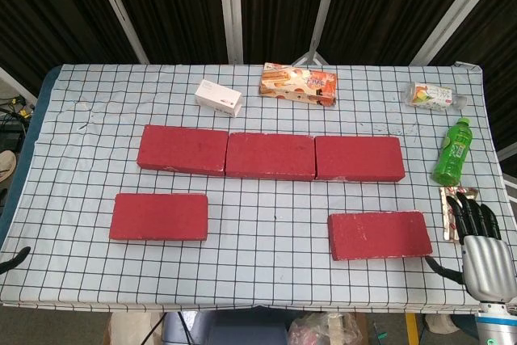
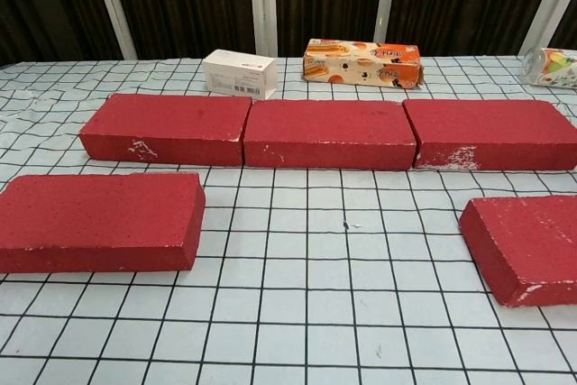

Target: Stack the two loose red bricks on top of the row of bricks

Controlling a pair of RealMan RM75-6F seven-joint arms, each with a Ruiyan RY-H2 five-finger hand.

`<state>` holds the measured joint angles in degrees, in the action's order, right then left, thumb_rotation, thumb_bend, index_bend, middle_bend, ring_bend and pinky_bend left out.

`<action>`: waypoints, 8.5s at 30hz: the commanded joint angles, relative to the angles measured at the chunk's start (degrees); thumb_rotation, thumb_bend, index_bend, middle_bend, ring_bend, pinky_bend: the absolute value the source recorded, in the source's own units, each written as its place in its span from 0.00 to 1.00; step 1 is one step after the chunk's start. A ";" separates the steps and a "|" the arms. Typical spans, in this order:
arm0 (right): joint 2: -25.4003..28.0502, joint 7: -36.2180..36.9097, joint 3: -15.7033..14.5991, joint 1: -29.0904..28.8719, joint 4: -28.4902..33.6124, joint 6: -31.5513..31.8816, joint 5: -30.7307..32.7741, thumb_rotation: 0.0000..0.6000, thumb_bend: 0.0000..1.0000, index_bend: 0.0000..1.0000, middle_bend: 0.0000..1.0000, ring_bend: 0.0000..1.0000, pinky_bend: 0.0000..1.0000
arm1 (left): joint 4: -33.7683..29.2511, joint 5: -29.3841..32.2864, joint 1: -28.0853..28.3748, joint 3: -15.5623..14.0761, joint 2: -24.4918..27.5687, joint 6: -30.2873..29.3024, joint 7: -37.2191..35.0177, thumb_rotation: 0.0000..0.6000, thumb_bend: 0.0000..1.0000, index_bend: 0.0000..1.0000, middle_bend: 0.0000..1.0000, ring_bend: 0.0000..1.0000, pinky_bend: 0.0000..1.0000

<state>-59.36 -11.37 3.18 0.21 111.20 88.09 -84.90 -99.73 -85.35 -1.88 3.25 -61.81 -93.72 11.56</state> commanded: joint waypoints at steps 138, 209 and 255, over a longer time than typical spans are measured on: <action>0.15 -24.25 11.07 -44.83 -3.10 -38.47 46.41 1.00 0.15 0.04 0.33 0.10 0.00 | -0.51 2.09 0.18 0.37 -1.12 1.38 3.96 1.00 0.00 0.04 0.00 0.00 0.18; -8.09 -27.68 3.76 -69.62 -15.08 -38.30 71.65 1.00 0.15 0.02 0.00 0.00 0.00 | 0.07 7.32 0.95 2.32 -1.87 1.69 5.48 1.00 0.00 0.04 0.00 0.00 0.19; -8.02 -11.63 -11.15 -13.42 -5.00 10.38 10.23 1.00 0.15 0.00 0.00 0.00 0.00 | 1.99 0.38 1.77 0.33 -1.86 2.02 -0.57 1.00 0.00 0.03 0.00 0.00 0.19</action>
<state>-67.53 -22.99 -8.23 -13.49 106.26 98.52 -74.60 -97.69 -84.97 -0.19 3.57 -63.70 -91.83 11.15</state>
